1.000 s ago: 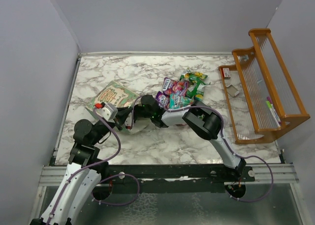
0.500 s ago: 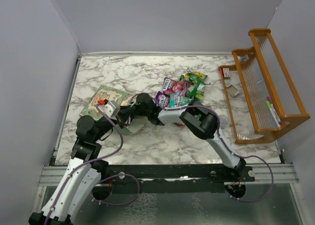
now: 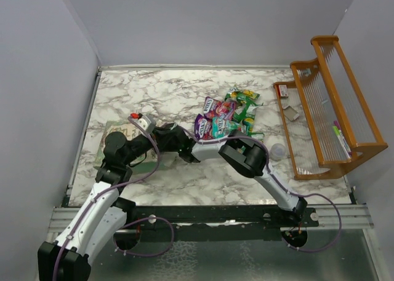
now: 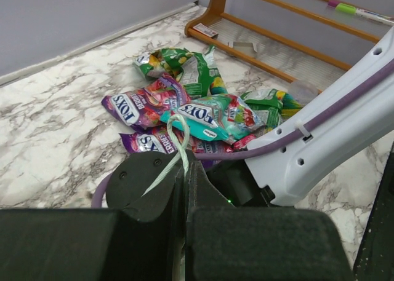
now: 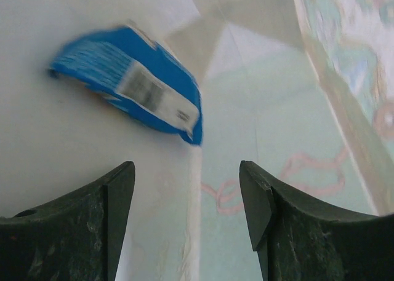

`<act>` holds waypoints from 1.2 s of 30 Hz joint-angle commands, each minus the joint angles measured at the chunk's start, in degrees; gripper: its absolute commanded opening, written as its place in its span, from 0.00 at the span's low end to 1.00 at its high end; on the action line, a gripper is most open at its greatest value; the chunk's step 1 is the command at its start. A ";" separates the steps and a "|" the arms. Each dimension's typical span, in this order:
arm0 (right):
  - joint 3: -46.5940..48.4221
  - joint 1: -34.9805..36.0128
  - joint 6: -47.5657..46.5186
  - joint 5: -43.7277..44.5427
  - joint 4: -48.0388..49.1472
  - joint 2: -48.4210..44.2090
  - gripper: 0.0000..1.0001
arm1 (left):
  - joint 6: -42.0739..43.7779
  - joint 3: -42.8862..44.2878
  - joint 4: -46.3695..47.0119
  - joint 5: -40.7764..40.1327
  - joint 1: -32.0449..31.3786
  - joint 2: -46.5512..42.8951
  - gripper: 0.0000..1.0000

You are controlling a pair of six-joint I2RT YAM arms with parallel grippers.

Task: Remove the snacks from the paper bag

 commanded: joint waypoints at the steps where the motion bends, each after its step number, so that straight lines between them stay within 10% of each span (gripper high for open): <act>1: 2.70 1.45 3.29 1.78 4.37 2.63 0.69 | -3.44 2.56 5.86 5.15 -0.50 1.71 0.00; 23: -12.76 2.73 -4.10 -4.78 17.48 -3.48 0.65 | 1.17 13.96 -7.26 -6.48 -0.72 11.13 0.00; 36: -6.43 2.47 -2.41 -4.66 14.51 -1.23 0.17 | -1.10 12.01 -5.95 -4.22 -0.76 10.00 0.00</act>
